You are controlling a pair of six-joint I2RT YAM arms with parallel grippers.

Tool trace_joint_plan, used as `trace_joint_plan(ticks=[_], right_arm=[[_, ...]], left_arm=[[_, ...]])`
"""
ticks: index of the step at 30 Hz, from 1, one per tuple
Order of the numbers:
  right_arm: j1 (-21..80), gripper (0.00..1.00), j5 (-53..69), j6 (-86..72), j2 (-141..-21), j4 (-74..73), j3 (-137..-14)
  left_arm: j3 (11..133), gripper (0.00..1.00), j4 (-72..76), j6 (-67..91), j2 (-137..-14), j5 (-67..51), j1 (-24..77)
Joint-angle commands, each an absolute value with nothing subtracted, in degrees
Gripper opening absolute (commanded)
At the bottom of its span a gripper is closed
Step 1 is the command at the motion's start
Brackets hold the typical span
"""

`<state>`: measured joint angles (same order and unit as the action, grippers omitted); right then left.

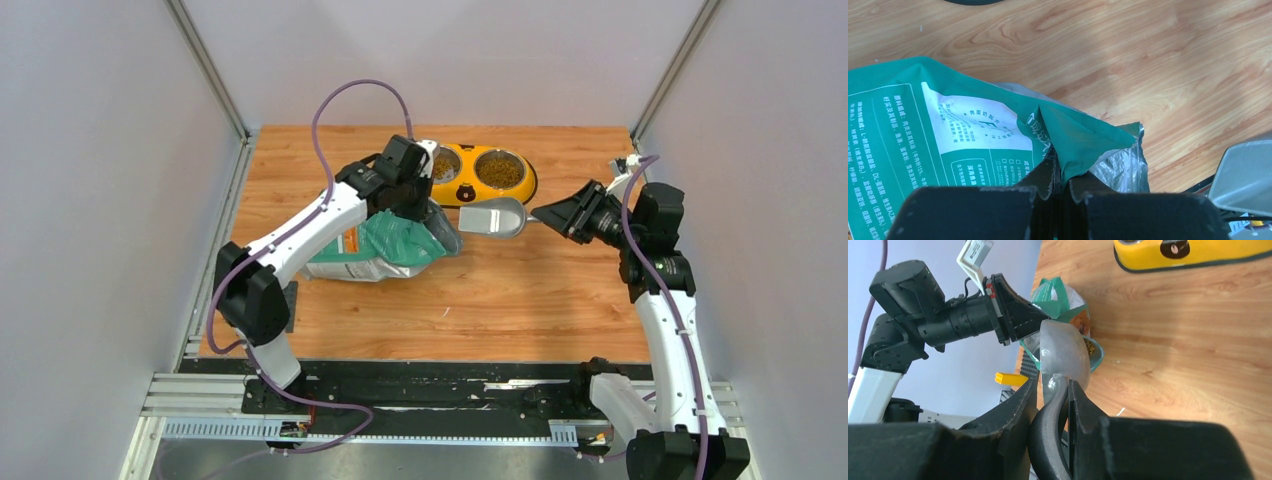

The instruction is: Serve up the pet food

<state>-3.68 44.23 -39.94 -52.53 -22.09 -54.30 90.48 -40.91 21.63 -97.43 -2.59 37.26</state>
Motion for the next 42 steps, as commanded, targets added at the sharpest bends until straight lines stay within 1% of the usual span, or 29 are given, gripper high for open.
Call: trace_joint_plan(ticks=[1,6,13,16,21,24,28,37,40,42], right_arm=[[-3.6,0.0,46.5,-39.4,-51.2,-25.0,-54.1],[-2.5,0.0,47.7,-38.3,-52.4,-24.9,-52.5],[-0.4,0.0,45.2,-39.1,-56.8,-20.1,-49.8],[2.2,0.0,43.3,-39.7,-59.6,-17.6,-50.0],[8.3,0.0,39.6,-40.0,-64.9,-14.2,-50.9],[14.1,0.0,37.1,-41.5,-68.2,-10.6,-51.2],[21.2,0.0,31.2,-43.6,-71.6,-6.0,-51.5],[27.9,0.0,19.4,-45.6,-78.5,-0.5,-51.1],[30.6,0.0,17.2,-44.7,-81.5,-0.5,-52.1],[31.7,0.0,18.0,-44.6,-84.1,1.8,-52.7]], left_arm=[[98.8,0.0,-37.9,22.5,-99.0,-4.6,40.7],[104.8,0.0,-40.5,21.4,-102.7,-4.3,42.6],[108.6,0.0,-43.9,20.7,-104.6,-3.5,44.2],[110.4,0.0,-46.2,19.7,-105.2,-2.8,44.9],[111.3,0.0,-47.9,18.7,-105.6,-0.2,45.2],[111.9,0.0,-47.7,19.0,-105.7,-0.2,45.1],[112.9,0.0,-48.1,19.3,-105.5,3.4,45.1],[113.2,0.0,-48.3,19.2,-103.2,8.6,45.1],[113.2,0.0,-48.1,19.4,-102.7,9.3,45.0],[113.1,0.0,-48.0,19.5,-102.4,9.5,45.0]])
